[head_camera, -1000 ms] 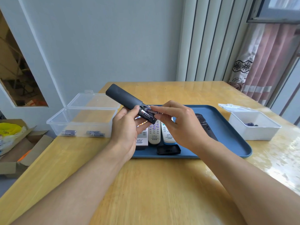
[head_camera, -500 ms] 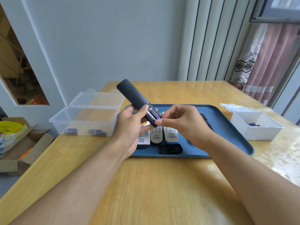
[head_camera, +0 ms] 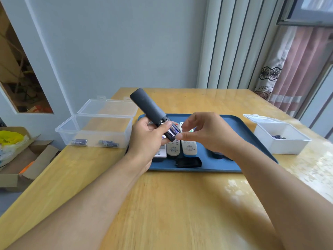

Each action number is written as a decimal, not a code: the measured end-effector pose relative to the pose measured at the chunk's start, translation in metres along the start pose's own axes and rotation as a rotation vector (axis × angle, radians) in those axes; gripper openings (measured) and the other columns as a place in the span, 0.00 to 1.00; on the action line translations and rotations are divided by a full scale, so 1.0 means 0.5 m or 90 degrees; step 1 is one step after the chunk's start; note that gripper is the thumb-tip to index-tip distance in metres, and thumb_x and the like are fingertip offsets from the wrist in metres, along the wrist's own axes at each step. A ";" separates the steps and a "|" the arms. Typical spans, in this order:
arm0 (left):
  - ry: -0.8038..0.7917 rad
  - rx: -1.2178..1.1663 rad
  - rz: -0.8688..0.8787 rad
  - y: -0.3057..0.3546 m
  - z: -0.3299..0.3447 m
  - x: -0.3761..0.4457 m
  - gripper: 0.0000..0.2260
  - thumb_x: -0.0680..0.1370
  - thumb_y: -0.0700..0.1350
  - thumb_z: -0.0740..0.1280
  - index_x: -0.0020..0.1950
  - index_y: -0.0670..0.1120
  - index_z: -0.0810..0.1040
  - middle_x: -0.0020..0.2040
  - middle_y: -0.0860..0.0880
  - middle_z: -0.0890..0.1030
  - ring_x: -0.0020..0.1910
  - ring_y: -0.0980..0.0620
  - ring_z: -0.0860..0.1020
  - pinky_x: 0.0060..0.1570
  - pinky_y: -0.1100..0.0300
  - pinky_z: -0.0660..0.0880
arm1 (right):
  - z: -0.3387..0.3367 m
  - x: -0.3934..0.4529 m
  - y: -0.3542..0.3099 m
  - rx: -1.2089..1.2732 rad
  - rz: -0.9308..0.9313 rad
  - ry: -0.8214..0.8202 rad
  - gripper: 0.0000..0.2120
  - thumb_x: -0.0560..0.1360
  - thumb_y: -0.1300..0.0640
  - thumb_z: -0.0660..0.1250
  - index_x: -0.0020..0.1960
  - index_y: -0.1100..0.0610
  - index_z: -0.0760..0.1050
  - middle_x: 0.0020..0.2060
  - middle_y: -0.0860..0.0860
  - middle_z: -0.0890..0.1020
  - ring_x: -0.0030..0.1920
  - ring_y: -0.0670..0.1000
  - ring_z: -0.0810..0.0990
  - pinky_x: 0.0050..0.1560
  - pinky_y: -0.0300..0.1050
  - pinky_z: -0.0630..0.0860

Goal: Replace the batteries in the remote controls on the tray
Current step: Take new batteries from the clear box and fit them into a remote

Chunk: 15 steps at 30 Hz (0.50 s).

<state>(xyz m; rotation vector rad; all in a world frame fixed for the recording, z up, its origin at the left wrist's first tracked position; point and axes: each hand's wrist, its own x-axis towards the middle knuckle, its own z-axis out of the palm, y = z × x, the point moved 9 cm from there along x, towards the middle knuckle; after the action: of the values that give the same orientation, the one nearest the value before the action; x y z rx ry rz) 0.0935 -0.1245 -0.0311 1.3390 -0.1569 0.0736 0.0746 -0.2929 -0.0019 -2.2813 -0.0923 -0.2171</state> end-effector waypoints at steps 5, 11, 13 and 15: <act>0.019 -0.029 -0.014 -0.008 -0.009 0.004 0.05 0.78 0.34 0.70 0.53 0.40 0.78 0.42 0.47 0.87 0.42 0.50 0.87 0.39 0.58 0.82 | -0.013 -0.029 -0.056 -0.291 -0.074 -0.160 0.07 0.67 0.42 0.78 0.43 0.39 0.83 0.37 0.41 0.81 0.38 0.40 0.77 0.36 0.39 0.71; 0.018 -0.036 -0.003 -0.003 -0.005 0.003 0.07 0.78 0.34 0.71 0.54 0.38 0.78 0.47 0.42 0.86 0.46 0.46 0.87 0.42 0.55 0.83 | 0.035 -0.068 -0.019 -0.408 -0.142 -0.226 0.21 0.66 0.27 0.69 0.54 0.34 0.81 0.39 0.41 0.79 0.42 0.43 0.75 0.42 0.45 0.74; 0.009 -0.048 -0.004 -0.004 -0.001 0.003 0.07 0.78 0.34 0.70 0.55 0.38 0.77 0.47 0.42 0.86 0.47 0.45 0.86 0.42 0.55 0.83 | 0.030 -0.074 -0.009 -0.414 -0.152 -0.219 0.25 0.64 0.25 0.67 0.56 0.34 0.80 0.40 0.43 0.78 0.41 0.43 0.75 0.40 0.44 0.72; -0.009 -0.061 -0.008 -0.004 0.006 0.002 0.08 0.78 0.34 0.70 0.57 0.37 0.76 0.48 0.42 0.86 0.50 0.42 0.86 0.44 0.53 0.83 | 0.028 -0.080 -0.003 -0.423 -0.153 -0.216 0.26 0.63 0.24 0.67 0.55 0.34 0.81 0.40 0.43 0.77 0.40 0.42 0.74 0.40 0.43 0.71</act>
<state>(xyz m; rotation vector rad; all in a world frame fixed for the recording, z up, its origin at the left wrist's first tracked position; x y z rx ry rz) 0.0944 -0.1281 -0.0322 1.2455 -0.1621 0.0464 0.0369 -0.2811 -0.0176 -2.9513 -0.5415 0.0311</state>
